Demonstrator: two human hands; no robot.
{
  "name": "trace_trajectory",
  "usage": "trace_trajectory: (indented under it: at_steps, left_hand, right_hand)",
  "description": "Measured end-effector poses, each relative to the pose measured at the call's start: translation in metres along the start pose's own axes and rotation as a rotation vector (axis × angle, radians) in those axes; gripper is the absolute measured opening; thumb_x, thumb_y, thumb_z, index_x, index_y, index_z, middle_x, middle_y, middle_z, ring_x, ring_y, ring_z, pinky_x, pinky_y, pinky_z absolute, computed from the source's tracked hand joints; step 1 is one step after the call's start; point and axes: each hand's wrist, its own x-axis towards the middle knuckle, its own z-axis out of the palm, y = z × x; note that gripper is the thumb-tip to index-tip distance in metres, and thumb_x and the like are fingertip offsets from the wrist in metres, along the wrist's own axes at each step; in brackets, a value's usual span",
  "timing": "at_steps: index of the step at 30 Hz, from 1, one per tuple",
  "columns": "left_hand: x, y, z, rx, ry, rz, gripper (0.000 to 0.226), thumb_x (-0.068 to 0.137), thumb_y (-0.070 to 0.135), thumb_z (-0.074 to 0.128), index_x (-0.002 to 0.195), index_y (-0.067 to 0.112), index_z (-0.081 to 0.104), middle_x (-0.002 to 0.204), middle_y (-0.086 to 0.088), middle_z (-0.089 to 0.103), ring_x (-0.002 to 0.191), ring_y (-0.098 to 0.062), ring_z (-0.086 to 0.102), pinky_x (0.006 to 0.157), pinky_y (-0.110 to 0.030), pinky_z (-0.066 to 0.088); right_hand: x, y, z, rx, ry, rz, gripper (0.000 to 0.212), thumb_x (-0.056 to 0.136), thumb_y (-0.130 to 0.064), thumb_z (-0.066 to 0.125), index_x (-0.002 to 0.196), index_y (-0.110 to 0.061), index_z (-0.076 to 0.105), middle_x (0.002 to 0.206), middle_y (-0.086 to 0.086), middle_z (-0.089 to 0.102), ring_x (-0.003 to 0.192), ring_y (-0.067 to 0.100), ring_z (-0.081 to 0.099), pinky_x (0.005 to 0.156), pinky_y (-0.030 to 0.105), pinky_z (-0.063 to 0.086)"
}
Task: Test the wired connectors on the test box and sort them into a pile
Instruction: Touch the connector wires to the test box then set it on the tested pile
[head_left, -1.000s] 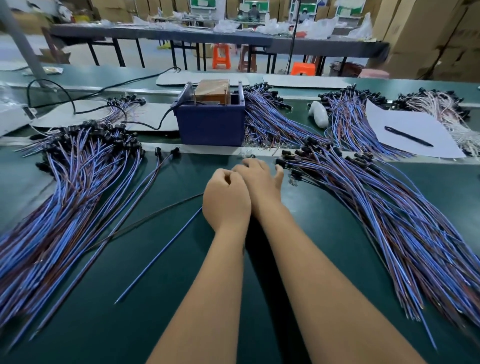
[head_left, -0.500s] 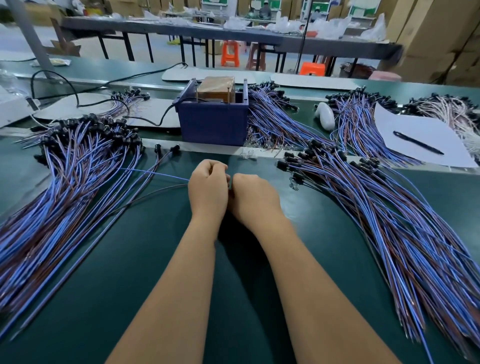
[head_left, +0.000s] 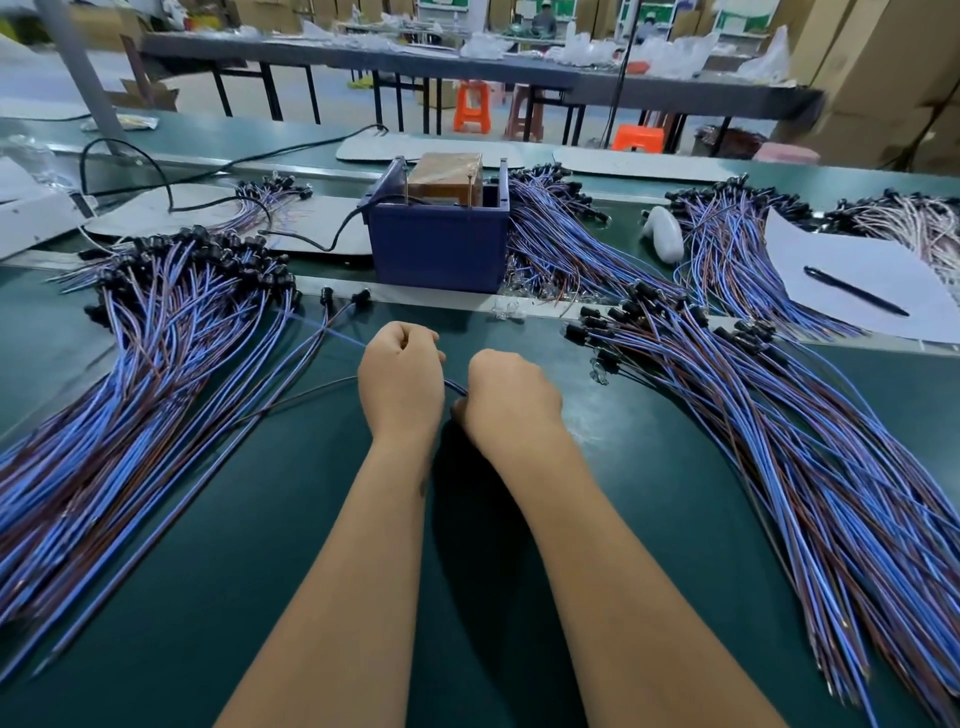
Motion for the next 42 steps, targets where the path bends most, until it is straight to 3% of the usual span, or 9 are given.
trace_trajectory:
  at_steps: [4, 8, 11, 15, 20, 25, 32, 37, 42]
  left_hand:
    - [-0.003, 0.001, 0.000, -0.042, -0.012, 0.027, 0.019, 0.089, 0.015, 0.047, 0.075, 0.021, 0.059, 0.068, 0.006, 0.060, 0.067, -0.017, 0.054, 0.071, -0.040, 0.048]
    - [-0.006, 0.004, 0.003, -0.089, -0.006, 0.057, 0.019, 0.093, 0.017, 0.046, 0.074, 0.021, 0.049, 0.069, 0.005, 0.049, 0.068, -0.016, 0.046, 0.063, -0.032, 0.039]
    - [-0.012, 0.005, 0.004, -0.141, 0.020, 0.142, 0.026, 0.091, 0.016, 0.044, 0.066, 0.019, 0.038, 0.065, 0.004, 0.041, 0.061, -0.014, 0.035, 0.056, -0.028, 0.030]
    - [-0.014, 0.006, 0.002, -0.164, -0.009, 0.151, 0.026, 0.089, 0.018, 0.046, 0.065, 0.016, 0.056, 0.064, 0.000, 0.049, 0.061, -0.012, 0.044, 0.059, -0.031, 0.038]
    - [-0.009, 0.006, 0.011, -0.112, -0.210, 0.062, 0.030, 0.100, 0.018, 0.043, 0.084, 0.022, 0.067, 0.083, 0.001, 0.067, 0.081, -0.015, 0.062, 0.072, -0.034, 0.050]
    - [-0.004, 0.003, 0.008, -0.143, -0.224, 0.086, 0.024, 0.099, 0.016, 0.054, 0.084, 0.025, 0.071, 0.073, 0.008, 0.067, 0.063, -0.003, 0.061, 0.062, -0.019, 0.052]
    - [-0.006, 0.005, 0.003, -0.212, -0.280, -0.040, 0.018, 0.087, 0.017, 0.062, 0.077, 0.018, 0.077, 0.065, -0.003, 0.063, 0.069, -0.026, 0.057, 0.074, -0.044, 0.049]
    - [-0.010, 0.007, 0.004, -0.269, -0.379, -0.044, 0.026, 0.085, 0.002, 0.054, 0.097, 0.016, 0.072, 0.066, -0.015, 0.054, 0.043, -0.022, 0.049, 0.046, -0.027, 0.046]
    - [-0.007, 0.003, 0.004, -0.089, -0.503, 0.019, 0.049, 0.086, 0.004, 0.053, 0.123, 0.033, 0.067, 0.066, 0.000, 0.045, 0.058, -0.011, 0.041, 0.063, -0.024, 0.042]
  right_hand:
    - [0.001, 0.011, 0.005, 0.224, 0.029, -0.041, 0.035, 0.081, -0.026, 0.061, 0.061, -0.012, 0.037, 0.058, 0.003, 0.040, 0.063, 0.029, 0.041, 0.047, 0.026, 0.023]
    - [0.001, 0.025, 0.002, 0.923, -0.003, 0.046, 0.019, 0.077, -0.011, 0.054, 0.059, -0.014, 0.048, 0.048, 0.000, 0.040, 0.046, 0.017, 0.036, 0.048, 0.022, 0.031]
    - [0.004, 0.030, 0.002, 1.249, 0.013, 0.144, 0.032, 0.081, -0.003, 0.048, 0.054, -0.019, 0.038, 0.044, -0.007, 0.032, 0.038, 0.010, 0.027, 0.039, 0.016, 0.024]
    - [0.011, 0.035, 0.001, 1.570, 0.084, 0.266, 0.033, 0.087, -0.004, 0.049, 0.059, -0.018, 0.041, 0.050, -0.004, 0.038, 0.039, 0.008, 0.031, 0.039, 0.016, 0.028]
    - [0.010, 0.036, 0.004, 1.417, -0.057, 0.088, 0.027, 0.084, 0.002, 0.049, 0.062, -0.014, 0.051, 0.050, -0.002, 0.045, 0.040, 0.008, 0.036, 0.037, 0.017, 0.030]
    - [0.001, 0.029, 0.004, 1.005, -0.160, -0.102, 0.020, 0.082, -0.003, 0.056, 0.069, -0.018, 0.052, 0.051, -0.009, 0.054, 0.041, 0.007, 0.046, 0.039, 0.017, 0.035]
    - [-0.001, 0.025, 0.002, 1.178, -0.079, -0.027, 0.013, 0.090, -0.001, 0.046, 0.082, -0.007, 0.054, 0.061, 0.005, 0.053, 0.042, 0.014, 0.046, 0.038, 0.021, 0.035]
    - [0.000, 0.022, 0.003, 1.286, 0.009, 0.030, 0.017, 0.096, -0.009, 0.047, 0.081, -0.005, 0.053, 0.065, 0.010, 0.052, 0.042, 0.012, 0.044, 0.039, 0.020, 0.033]
    - [0.001, 0.024, 0.005, 1.348, 0.080, 0.030, 0.021, 0.097, -0.012, 0.053, 0.077, -0.013, 0.060, 0.056, -0.006, 0.054, 0.044, 0.005, 0.045, 0.043, 0.018, 0.036]
